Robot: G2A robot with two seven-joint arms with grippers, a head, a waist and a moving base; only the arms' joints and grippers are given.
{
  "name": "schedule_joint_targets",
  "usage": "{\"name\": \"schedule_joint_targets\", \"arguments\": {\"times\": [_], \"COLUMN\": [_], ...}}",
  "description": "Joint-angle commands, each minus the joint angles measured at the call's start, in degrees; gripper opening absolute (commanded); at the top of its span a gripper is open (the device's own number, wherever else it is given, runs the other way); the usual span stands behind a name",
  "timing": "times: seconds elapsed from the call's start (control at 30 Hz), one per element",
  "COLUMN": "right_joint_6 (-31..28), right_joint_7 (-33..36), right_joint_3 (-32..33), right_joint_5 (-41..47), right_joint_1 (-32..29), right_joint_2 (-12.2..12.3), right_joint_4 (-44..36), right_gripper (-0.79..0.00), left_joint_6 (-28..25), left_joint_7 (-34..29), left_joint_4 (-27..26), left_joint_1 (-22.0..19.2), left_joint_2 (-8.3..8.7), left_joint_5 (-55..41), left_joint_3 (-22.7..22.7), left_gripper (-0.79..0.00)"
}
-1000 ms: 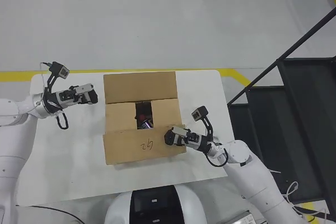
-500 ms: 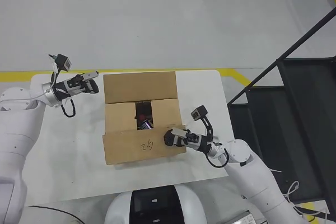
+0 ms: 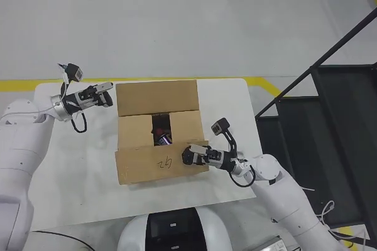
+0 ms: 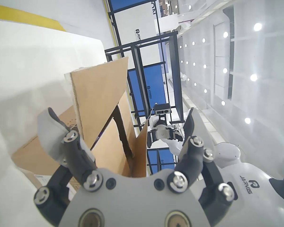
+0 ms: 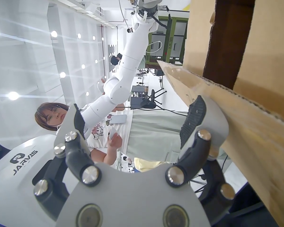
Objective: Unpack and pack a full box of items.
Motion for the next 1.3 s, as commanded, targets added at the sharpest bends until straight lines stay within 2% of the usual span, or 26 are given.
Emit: {"name": "schedule_joint_targets", "arguments": {"times": [0.0,0.07,0.27,0.4,0.57,0.77,0.83,1.0,1.27], "right_joint_6": [0.1,0.4,-0.2,-0.3,0.0,0.2,0.1,-0.6,-0.7], "right_joint_7": [0.1,0.1,-0.8,-0.8,-0.6,-0.4,-0.4,-0.4,-0.8], "right_joint_3": [-0.1,0.0,0.4,0.9,1.0,1.0,1.0,1.0,0.9], "right_joint_5": [0.0,-0.1,-0.4,0.1,0.2,0.4,0.4,0.7,-1.0], "right_joint_1": [0.2,0.5,0.6,0.6,0.6,0.4,0.3,0.2,0.5], "right_joint_2": [0.0,0.0,0.0,0.1,0.2,0.2,0.2,0.2,0.3], "right_joint_4": [0.1,0.3,0.5,0.8,0.9,1.1,1.2,1.3,1.7], "right_gripper": [0.000,0.000,0.000,0.000,0.000,0.000,0.000,0.000,0.000], "left_joint_6": [-0.7,-1.6,-2.9,-3.3,-3.8,-4.8,-3.0,1.4,10.8], "left_joint_7": [5.9,7.2,10.8,10.5,8.1,0.9,-0.8,-5.2,-14.6], "left_joint_4": [-0.7,-1.5,1.6,4.0,6.7,9.0,8.1,2.5,-14.2], "left_joint_1": [0.9,2.5,1.7,0.8,-0.6,-1.2,-0.8,1.5,9.6], "left_joint_2": [0.08,-0.22,-0.99,-2.15,-4.05,-5.93,-6.04,-4.53,-1.23], "left_joint_5": [0.9,-4.3,-2.4,-2.8,-4.2,-12.7,-16.0,-16.6,-17.3], "left_joint_3": [-0.5,-1.9,-1.2,0.0,1.8,1.1,0.2,-1.7,-5.6], "left_gripper": [0.000,0.000,0.000,0.000,0.000,0.000,0.000,0.000,0.000]}}
